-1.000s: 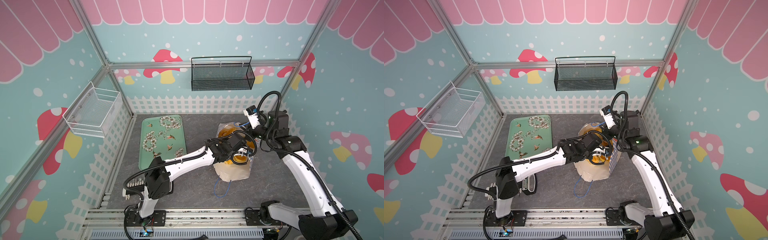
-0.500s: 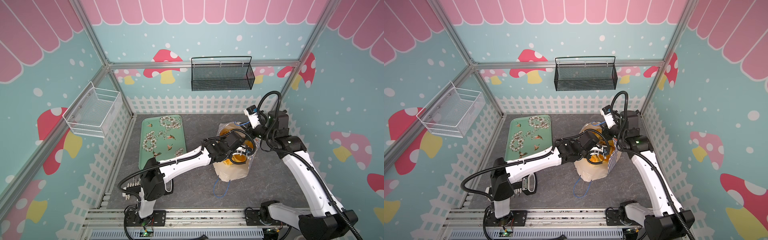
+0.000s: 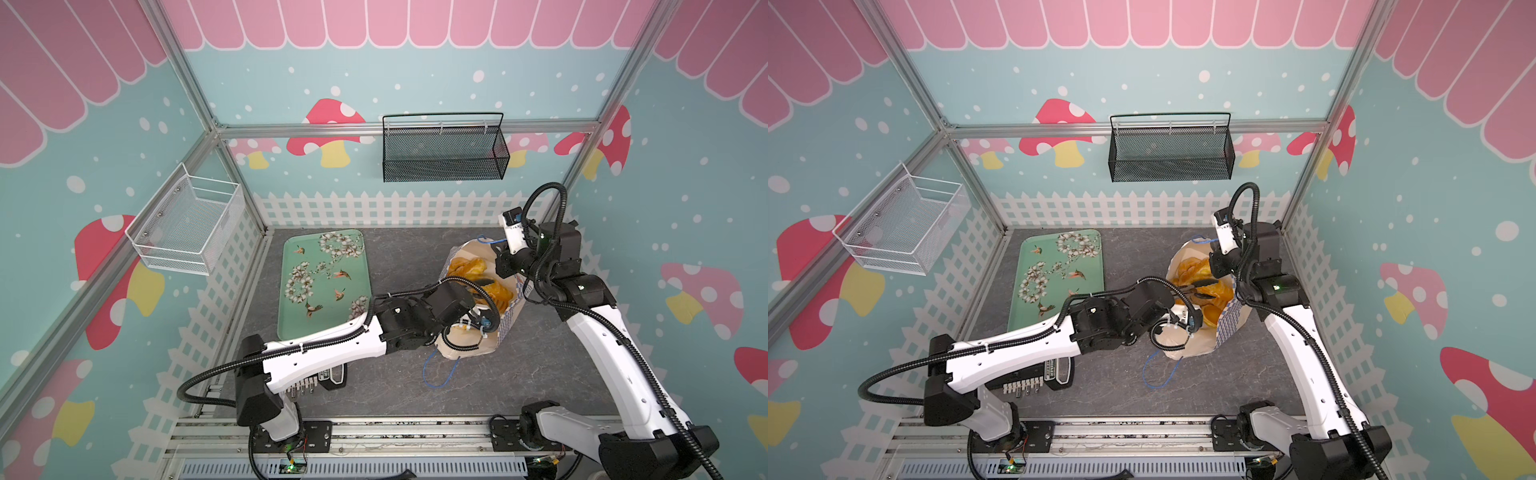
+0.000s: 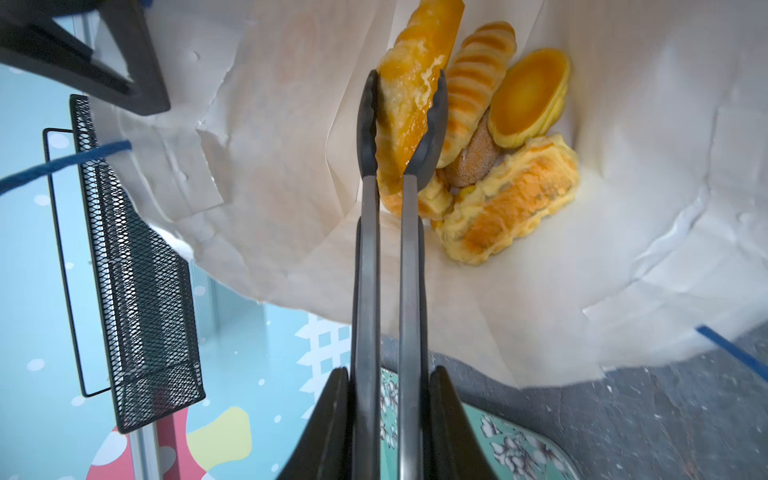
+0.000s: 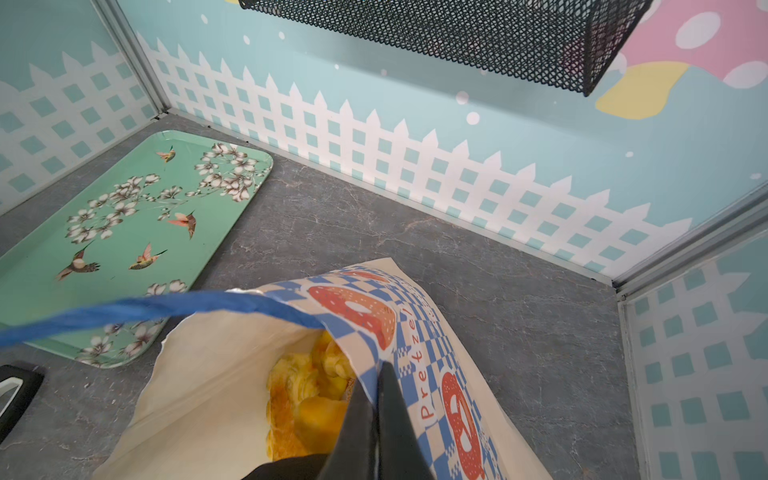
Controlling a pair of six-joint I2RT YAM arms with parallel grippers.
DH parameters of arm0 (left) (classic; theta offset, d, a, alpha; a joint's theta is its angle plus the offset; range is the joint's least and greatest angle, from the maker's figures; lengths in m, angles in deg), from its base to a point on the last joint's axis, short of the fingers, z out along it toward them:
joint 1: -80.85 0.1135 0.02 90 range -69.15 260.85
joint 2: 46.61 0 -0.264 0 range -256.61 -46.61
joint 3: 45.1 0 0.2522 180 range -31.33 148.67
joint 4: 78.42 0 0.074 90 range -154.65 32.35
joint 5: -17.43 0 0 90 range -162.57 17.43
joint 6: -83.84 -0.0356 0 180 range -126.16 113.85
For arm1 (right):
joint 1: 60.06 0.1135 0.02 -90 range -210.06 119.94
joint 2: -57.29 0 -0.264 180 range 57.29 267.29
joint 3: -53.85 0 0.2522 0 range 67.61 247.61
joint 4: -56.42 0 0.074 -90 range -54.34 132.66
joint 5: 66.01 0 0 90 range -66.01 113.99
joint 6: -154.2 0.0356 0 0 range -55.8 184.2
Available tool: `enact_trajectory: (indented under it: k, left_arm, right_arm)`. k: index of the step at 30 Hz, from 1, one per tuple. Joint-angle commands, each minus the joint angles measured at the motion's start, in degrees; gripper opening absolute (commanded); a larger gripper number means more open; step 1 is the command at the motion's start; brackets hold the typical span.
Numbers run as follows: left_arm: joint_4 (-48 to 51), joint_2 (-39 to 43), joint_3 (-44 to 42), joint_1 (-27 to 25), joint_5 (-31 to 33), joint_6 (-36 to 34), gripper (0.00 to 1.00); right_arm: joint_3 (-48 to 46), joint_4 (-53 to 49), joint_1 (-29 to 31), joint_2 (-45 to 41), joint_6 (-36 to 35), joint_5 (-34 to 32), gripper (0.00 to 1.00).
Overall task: Take the fake bread out of the paper bag
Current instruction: 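Pull the tongs holding the bread out of the bag toward the green tray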
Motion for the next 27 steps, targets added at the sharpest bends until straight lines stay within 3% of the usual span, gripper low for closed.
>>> enact_trajectory:
  k: [1,10,17,24,27]
  left_arm:
    - [-1.3,6.3,-3.5,-2.0,6.3,3.0,0.0]
    - [2.8,23.1,-8.9,-6.2,9.8,14.0,0.0]
    - [4.4,34.8,-13.8,-5.8,9.7,23.9,0.0]
    - [9.7,36.0,-14.8,6.9,3.5,33.2,0.0]
    - [9.4,35.7,-15.5,14.4,-2.1,36.0,0.0]
  right_arm:
    - [-0.5,2.8,0.2,-1.2,2.0,-2.7,0.0]
    - [-0.8,3.2,0.2,-1.2,4.7,-6.8,0.0]
    - [-1.8,4.5,0.2,-1.7,5.4,-6.6,0.0]
    - [-2.4,5.9,0.2,-1.3,6.2,-4.4,0.0]
    - [-3.0,6.1,0.2,-1.8,6.1,-4.6,0.0]
